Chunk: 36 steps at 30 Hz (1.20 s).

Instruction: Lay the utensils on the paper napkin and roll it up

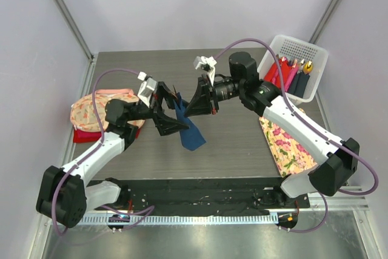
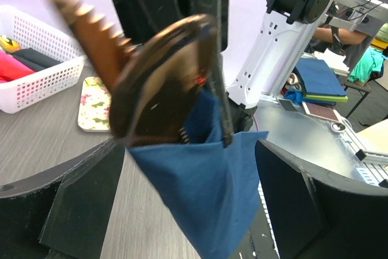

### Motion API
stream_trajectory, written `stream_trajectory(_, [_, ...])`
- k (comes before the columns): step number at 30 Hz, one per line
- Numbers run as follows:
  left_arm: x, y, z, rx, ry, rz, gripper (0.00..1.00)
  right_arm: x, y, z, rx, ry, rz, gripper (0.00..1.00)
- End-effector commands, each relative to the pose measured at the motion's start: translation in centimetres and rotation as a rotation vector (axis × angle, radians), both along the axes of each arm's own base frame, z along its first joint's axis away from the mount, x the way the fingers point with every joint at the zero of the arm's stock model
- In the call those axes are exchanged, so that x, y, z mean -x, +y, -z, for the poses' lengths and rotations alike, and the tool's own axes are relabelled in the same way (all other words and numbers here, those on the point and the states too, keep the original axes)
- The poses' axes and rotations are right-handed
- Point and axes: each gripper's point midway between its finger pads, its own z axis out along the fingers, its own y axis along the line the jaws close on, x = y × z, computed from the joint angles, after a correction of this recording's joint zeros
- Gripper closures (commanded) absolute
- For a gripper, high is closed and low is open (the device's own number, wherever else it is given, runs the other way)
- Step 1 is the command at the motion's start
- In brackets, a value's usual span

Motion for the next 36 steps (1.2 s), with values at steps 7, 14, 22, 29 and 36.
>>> stream_trajectory(7, [1.1, 0.2, -1.4, 0.031, -0.084, 0.016, 0.28, 1.6, -0.5, -5.0, -0.107, -0.149, -0.033, 0.99])
stream_trajectory(14, [2.1, 0.6, -1.8, 0.036, -0.077, 0.019, 0.48, 1.3, -0.4, -4.9, -0.104, -0.153, -0.022, 0.99])
stream_trajectory(22, [2.6, 0.8, -2.4, 0.048, -0.030, 0.023, 0.66, 1.0, -0.1, -4.4, -0.095, -0.149, -0.018, 0.99])
stream_trajectory(29, [2.7, 0.8, -2.3, 0.046, -0.018, 0.032, 0.89, 1.0, -0.2, -4.8, -0.107, -0.158, -0.011, 0.99])
stream_trajectory(36, [1.8, 0.6, -2.7, 0.054, 0.033, 0.010, 1.00, -0.6, -0.4, -3.6, -0.073, -0.145, 0.117, 0.76])
